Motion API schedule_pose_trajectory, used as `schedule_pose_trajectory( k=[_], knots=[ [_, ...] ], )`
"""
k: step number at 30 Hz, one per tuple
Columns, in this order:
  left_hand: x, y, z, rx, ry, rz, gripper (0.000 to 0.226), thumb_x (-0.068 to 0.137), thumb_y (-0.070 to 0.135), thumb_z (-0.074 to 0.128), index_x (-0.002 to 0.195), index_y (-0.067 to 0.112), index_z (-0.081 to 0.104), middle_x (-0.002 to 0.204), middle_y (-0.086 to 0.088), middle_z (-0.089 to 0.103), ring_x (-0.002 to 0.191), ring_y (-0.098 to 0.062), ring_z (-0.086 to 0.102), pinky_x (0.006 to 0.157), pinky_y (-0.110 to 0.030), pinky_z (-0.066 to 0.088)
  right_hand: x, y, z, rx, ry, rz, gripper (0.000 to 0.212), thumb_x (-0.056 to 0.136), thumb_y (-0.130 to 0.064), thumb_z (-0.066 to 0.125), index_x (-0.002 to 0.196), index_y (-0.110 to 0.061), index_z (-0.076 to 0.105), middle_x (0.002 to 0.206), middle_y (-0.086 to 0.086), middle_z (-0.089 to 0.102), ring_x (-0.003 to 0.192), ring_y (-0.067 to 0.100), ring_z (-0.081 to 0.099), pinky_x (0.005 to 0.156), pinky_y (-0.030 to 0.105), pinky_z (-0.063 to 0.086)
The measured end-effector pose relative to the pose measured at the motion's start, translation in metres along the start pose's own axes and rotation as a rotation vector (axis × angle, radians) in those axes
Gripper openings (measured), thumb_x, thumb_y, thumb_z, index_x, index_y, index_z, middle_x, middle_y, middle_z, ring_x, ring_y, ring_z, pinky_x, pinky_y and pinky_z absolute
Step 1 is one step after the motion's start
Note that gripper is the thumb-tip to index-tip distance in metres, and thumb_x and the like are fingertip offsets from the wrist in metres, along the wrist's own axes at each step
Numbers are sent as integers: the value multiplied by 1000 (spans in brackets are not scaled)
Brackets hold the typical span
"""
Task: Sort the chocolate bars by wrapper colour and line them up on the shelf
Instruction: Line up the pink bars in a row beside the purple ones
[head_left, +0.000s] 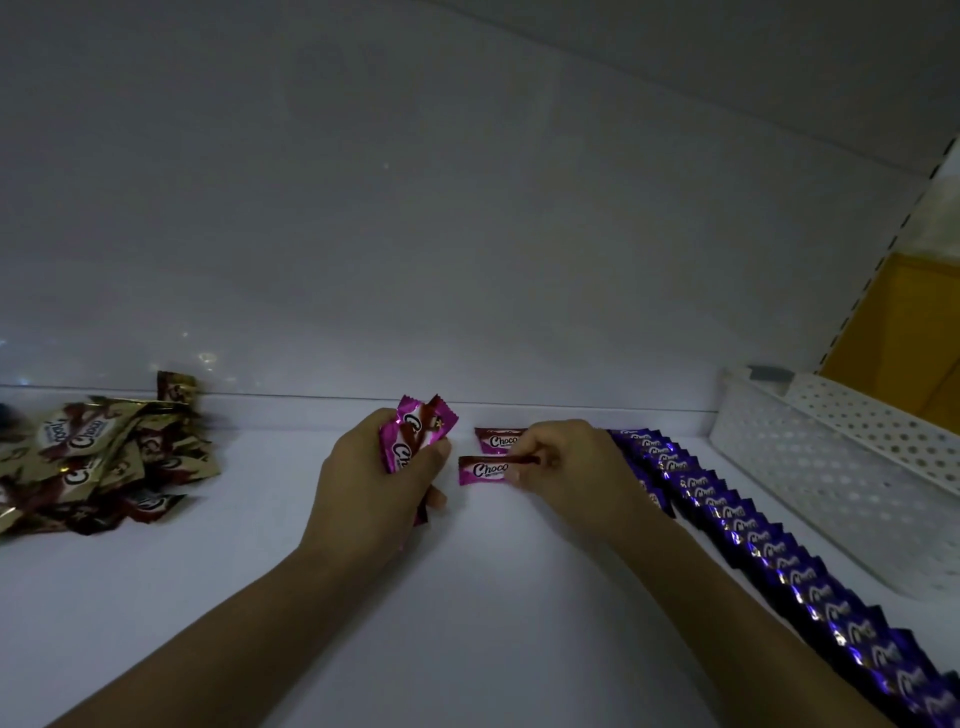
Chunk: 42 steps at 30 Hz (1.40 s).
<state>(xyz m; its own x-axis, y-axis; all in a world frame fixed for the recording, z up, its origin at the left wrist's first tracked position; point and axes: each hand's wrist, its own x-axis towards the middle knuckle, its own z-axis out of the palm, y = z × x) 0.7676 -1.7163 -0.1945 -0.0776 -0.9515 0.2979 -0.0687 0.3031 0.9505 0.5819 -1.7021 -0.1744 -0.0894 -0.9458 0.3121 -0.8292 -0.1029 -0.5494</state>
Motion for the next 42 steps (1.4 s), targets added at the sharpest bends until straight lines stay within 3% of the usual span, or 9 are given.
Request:
schedule_pose_trajectory(
  k=[4,9,13,18,25,34,36,39,42],
  knots=[
    [0,-1,0,14,-15,8,4,91,22,61,95,23,60,52,5,65,49,-2,62,44,-7,43,3,10,-2,-166,64,17,21,88,-14,61,105,-19,72,102,-1,71,95,17,63,86,29,46],
    [0,-1,1,-7,-17,-6,4,90,21,63,93,24,61,58,1,67,50,-7,64,45,-11,46,9,14,-6,-198,119,7,21,95,-17,52,100,-25,71,97,-6,70,92,15,60,91,37,42],
    [-1,-1,1,-1,-17,14,4,91,24,60,89,27,60,75,-1,71,52,-8,64,48,-12,49,17,15,3,-400,131,19,24,97,-25,47,106,-33,68,105,-3,65,102,17,54,84,31,29],
    [0,-1,2,15,-20,18,5,91,26,60,86,28,59,75,0,71,51,-8,64,48,-12,48,22,12,9,-563,160,-18,29,99,-28,43,119,-34,63,112,1,58,106,20,48,87,33,32],
    [-1,-2,0,35,-14,8,5,92,29,58,89,26,60,77,4,71,54,-7,64,49,-11,49,-1,6,8,-398,88,-115,31,95,-15,46,119,-22,65,118,1,62,104,20,57,97,34,40],
    [-3,4,2,4,-79,-8,12,93,30,54,99,22,60,80,5,72,53,-13,65,52,-16,51,-5,-1,10,-425,0,-93,32,96,-18,44,122,-22,64,119,2,62,107,19,56,98,33,42],
    [-4,5,2,-6,-120,-18,11,92,32,54,99,23,57,82,5,73,56,-17,67,52,-20,52,-6,-9,8,-127,99,-93,25,96,-23,51,110,-17,70,106,2,68,99,15,61,91,31,46],
    [-5,6,2,-15,-144,-17,12,93,31,55,95,20,57,83,4,74,55,-20,68,47,-21,49,-9,-28,2,559,-56,12,24,92,-28,58,93,-10,74,82,2,74,79,7,68,70,15,50],
    [-4,7,0,10,-149,4,18,94,31,54,92,14,59,82,-1,74,56,-21,69,58,-33,55,-10,-35,1,675,-98,-1,13,88,-5,61,94,1,71,75,5,71,68,6,66,64,11,47]
  ],
)
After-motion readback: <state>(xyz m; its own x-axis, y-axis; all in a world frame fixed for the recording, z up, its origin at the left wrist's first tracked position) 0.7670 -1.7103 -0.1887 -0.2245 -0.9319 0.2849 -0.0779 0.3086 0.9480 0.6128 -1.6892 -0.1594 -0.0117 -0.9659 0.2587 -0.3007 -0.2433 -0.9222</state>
